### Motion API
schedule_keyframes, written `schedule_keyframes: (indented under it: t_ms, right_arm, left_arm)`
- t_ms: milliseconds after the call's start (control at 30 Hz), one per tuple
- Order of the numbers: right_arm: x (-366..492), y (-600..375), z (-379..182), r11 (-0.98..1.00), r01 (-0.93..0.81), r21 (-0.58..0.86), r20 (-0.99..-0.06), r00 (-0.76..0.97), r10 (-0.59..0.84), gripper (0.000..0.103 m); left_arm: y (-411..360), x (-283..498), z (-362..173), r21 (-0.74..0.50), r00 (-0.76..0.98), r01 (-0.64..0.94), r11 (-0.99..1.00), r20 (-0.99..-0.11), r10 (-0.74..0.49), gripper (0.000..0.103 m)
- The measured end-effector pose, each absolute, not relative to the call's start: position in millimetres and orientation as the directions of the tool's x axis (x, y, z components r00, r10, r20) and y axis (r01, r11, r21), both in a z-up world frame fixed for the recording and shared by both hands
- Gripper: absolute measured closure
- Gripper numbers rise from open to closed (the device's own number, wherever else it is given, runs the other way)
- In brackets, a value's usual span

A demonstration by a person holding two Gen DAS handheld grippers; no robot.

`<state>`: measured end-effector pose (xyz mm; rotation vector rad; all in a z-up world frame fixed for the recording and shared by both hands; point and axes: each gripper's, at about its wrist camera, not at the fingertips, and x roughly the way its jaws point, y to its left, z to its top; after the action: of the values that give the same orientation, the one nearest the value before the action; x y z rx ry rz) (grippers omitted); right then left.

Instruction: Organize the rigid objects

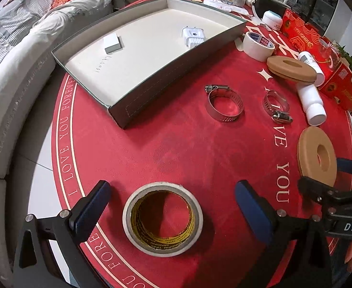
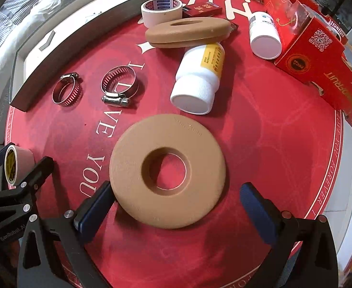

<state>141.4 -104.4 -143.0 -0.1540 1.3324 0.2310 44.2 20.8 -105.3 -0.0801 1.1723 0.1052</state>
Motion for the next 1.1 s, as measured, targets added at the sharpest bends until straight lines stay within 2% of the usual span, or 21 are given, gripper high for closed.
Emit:
schedule_keyframes:
  t_ms: [567, 767, 800, 867, 900, 933, 967, 1100]
  right_arm:
    - [140, -105, -141, 0.967, -0.255, 0.022, -0.975, 0.21, 0.077, 0.0]
    - [142, -105, -142, 0.967, -0.255, 0.022, -0.973, 0.218, 0.079, 0.0]
    - [142, -105, -142, 0.966, -0.256, 0.021, -0.974, 0.214, 0.078, 0.0]
    - [143, -104, -142, 0.966, -0.258, 0.02, -0.977, 0.199, 0.074, 0.0]
    - [144, -104, -142, 0.966, -0.259, 0.019, -0.979, 0.192, 0.071, 0.003]
    - [144, -103, -140, 0.964, -0.265, 0.018, -0.978, 0.194, 0.072, 0.006]
    - [143, -101, -136, 0.961, -0.276, 0.018, -0.976, 0.204, 0.077, 0.018]
    - [140, -101, -132, 0.959, -0.28, 0.045, -0.976, 0.193, 0.102, 0.018]
  left_arm:
    - [22, 47, -106, -0.009, 0.373, -0.128, 0.992, -0.927, 0.04, 0.0]
    - [22, 57, -106, -0.011, 0.318, -0.141, 0.99, -0.947, 0.035, 0.002]
    - [21, 58, -104, -0.012, 0.315, -0.134, 0.991, -0.948, 0.031, 0.007]
    - [14, 58, -97, -0.008, 0.334, -0.098, 0.995, -0.942, 0.025, 0.029]
    - [10, 58, -93, -0.012, 0.339, -0.079, 0.997, -0.941, 0.016, 0.052]
    - [8, 59, -92, -0.017, 0.331, -0.071, 0.997, -0.944, 0.007, 0.051]
    - [7, 60, -92, -0.03, 0.316, -0.069, 0.997, -0.949, -0.007, 0.051]
    - [14, 58, -86, -0.079, 0.312, -0.106, 0.991, -0.949, -0.042, 0.051]
